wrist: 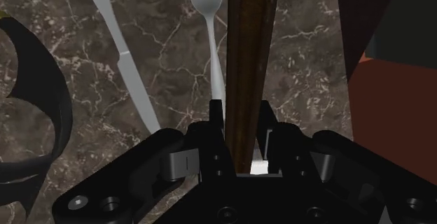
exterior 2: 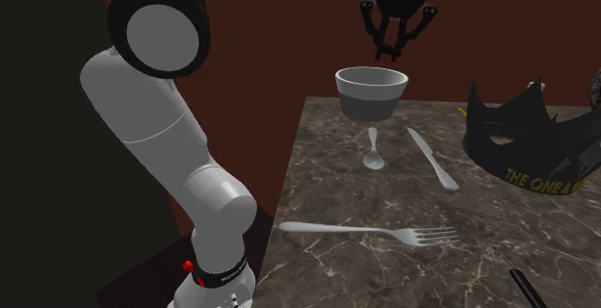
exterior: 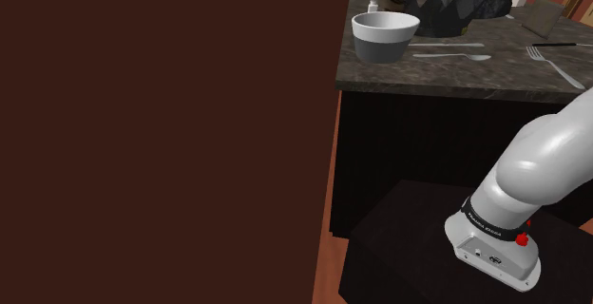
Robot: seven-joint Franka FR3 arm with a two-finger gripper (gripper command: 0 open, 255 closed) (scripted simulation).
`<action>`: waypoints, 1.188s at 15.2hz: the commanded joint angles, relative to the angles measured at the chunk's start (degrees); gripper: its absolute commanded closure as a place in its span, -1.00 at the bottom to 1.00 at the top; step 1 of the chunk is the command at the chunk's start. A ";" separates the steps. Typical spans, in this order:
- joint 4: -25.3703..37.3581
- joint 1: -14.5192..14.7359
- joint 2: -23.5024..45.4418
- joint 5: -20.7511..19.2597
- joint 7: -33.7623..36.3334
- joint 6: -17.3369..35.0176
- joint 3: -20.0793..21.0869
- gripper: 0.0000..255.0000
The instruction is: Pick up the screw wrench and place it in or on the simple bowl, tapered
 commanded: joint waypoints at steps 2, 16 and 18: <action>3.10 1.08 3.70 2.14 2.92 0.13 1.38 1.00; 15.19 4.46 18.26 8.37 11.41 1.62 4.77 1.00; 11.86 4.64 16.95 8.06 11.69 3.69 4.94 1.00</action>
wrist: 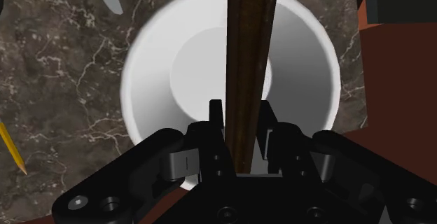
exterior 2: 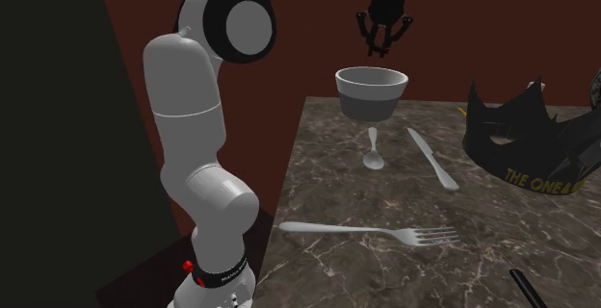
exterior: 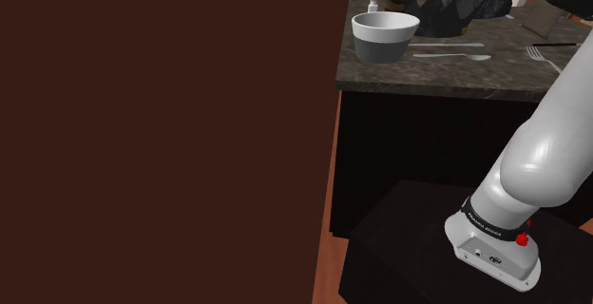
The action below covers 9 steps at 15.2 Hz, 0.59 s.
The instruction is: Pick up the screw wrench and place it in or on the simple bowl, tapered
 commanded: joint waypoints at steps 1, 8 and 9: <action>-3.20 0.15 -1.22 -0.29 0.25 2.05 0.15 1.00; -12.38 0.44 -4.41 -0.98 0.96 8.14 0.53 1.00; -12.39 0.44 -4.42 -0.98 0.96 8.14 0.53 1.00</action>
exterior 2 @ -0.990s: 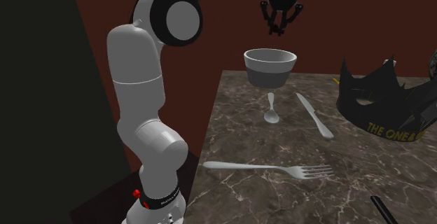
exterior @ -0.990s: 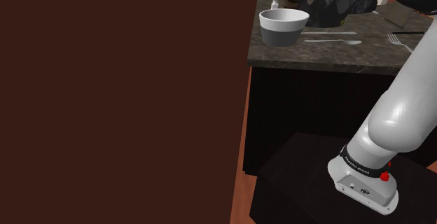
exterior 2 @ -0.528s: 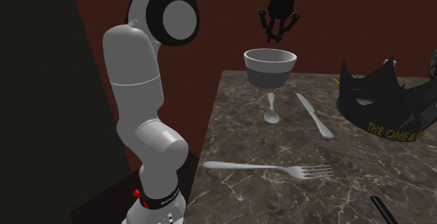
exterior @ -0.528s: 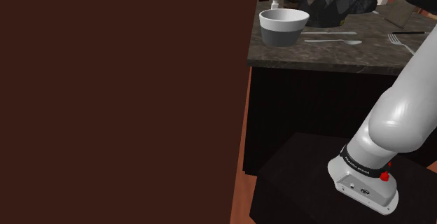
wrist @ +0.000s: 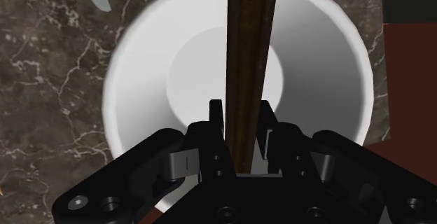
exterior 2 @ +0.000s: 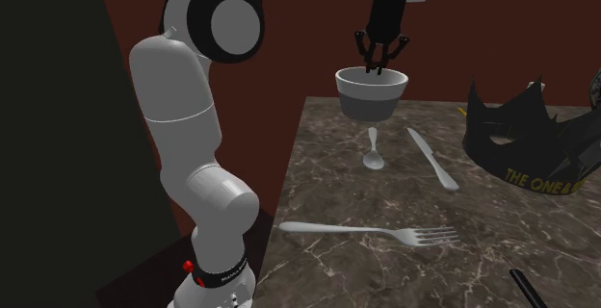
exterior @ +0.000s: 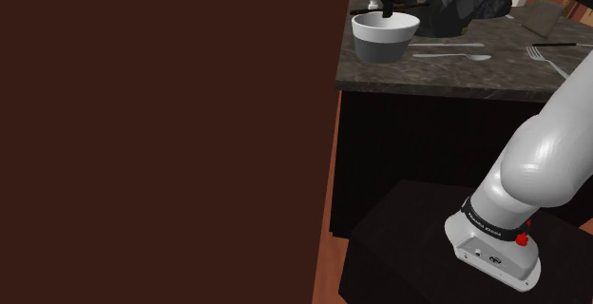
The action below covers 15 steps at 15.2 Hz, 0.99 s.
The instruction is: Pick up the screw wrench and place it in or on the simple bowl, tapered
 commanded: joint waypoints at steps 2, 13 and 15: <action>-0.51 -0.01 -0.19 -0.05 -0.02 0.35 -0.01 1.00; 3.22 -0.11 1.28 0.27 -0.32 -1.95 -0.18 -1.00; 11.57 -0.48 4.80 1.08 -1.05 -6.90 -0.63 -1.00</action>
